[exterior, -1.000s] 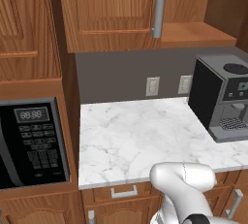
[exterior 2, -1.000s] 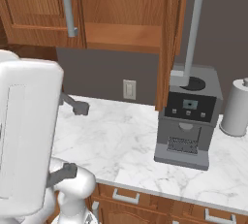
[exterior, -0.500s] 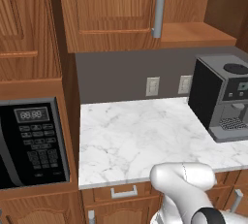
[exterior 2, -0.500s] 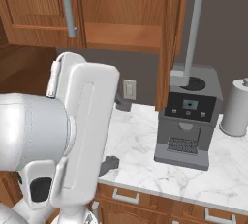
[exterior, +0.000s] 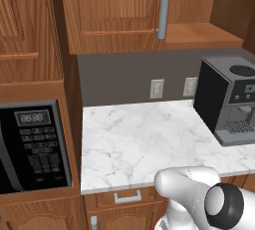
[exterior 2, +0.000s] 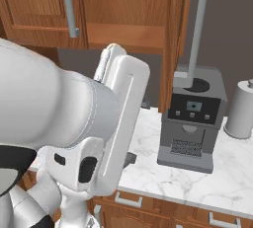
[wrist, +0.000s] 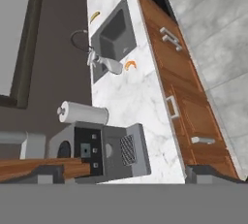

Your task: Open the cabinet. Pick the spray and place it next to the sink. Then close the cabinet.

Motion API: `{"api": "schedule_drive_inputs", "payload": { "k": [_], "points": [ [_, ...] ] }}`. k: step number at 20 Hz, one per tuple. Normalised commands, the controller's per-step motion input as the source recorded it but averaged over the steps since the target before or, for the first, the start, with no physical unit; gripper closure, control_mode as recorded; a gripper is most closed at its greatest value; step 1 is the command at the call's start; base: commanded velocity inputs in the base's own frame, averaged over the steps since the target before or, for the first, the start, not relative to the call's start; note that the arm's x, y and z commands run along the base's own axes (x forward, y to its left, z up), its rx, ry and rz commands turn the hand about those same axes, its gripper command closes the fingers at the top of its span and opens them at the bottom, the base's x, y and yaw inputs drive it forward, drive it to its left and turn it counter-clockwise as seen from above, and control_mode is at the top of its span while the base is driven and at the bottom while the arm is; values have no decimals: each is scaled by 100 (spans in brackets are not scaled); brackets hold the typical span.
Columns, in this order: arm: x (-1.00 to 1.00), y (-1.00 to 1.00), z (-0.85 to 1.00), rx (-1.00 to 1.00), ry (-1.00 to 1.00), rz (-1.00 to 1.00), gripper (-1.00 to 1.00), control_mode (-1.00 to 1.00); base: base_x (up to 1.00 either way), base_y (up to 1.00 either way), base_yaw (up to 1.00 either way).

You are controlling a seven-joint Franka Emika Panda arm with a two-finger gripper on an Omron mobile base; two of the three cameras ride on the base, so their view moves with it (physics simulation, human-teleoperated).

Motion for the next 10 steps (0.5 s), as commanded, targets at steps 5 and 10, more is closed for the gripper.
{"api": "schedule_drive_inputs", "payload": {
  "k": [5,10],
  "points": [
    [52,-9,-16,12,6,0,-100,-100,0,0,0],
    [50,-16,-15,6,1,0,-100,-100,0,0,0]
  ]
}}
